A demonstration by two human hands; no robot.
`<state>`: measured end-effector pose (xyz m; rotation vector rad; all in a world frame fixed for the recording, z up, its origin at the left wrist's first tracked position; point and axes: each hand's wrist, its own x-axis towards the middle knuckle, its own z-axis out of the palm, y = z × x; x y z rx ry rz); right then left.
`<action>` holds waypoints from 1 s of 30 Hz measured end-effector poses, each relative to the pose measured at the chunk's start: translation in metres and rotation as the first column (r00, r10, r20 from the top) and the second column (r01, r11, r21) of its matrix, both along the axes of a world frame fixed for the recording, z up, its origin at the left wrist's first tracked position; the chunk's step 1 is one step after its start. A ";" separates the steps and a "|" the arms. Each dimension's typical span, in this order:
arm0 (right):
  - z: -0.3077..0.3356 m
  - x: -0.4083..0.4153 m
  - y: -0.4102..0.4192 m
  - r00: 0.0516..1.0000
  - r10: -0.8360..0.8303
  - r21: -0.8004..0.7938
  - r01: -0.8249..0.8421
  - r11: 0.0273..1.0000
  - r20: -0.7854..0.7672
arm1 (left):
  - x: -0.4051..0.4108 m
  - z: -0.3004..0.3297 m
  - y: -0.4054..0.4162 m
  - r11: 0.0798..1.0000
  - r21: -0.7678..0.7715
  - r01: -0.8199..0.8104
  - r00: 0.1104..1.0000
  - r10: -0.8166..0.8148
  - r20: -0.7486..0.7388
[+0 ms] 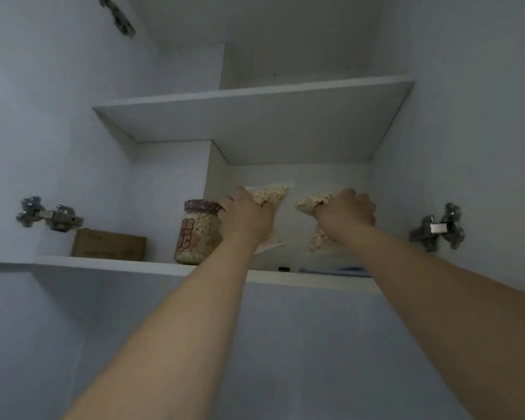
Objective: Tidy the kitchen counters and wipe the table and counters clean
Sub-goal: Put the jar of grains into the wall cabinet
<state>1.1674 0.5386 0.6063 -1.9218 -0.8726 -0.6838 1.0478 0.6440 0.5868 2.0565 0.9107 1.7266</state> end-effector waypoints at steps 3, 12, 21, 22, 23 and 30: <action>-0.016 0.018 0.023 0.990 -0.115 -0.239 0.092 0.967 -0.085 | 0.027 -0.011 0.020 0.994 -0.094 -0.061 0.968 0.036 -0.246; -0.024 0.032 0.021 0.974 0.138 -0.497 -0.210 0.842 -0.178 | 0.051 -0.017 0.042 0.985 -0.162 -0.063 0.873 -0.024 -0.487; -0.034 -0.004 0.010 0.984 0.120 -0.306 -0.076 0.949 0.129 | -0.024 -0.010 0.007 0.986 0.048 -0.158 0.898 0.164 -0.407; -0.034 -0.013 0.011 0.971 0.146 -0.264 -0.093 0.960 0.191 | -0.035 -0.008 0.005 0.976 0.100 -0.191 0.899 0.215 -0.382; -0.034 -0.027 0.013 0.948 0.187 -0.223 -0.130 0.966 0.257 | -0.051 -0.005 0.004 0.962 0.145 -0.230 0.897 0.267 -0.352; -0.031 -0.137 0.041 0.813 0.421 -0.177 -0.383 0.907 0.402 | -0.174 -0.001 -0.006 0.853 0.300 -0.427 0.825 0.503 -0.256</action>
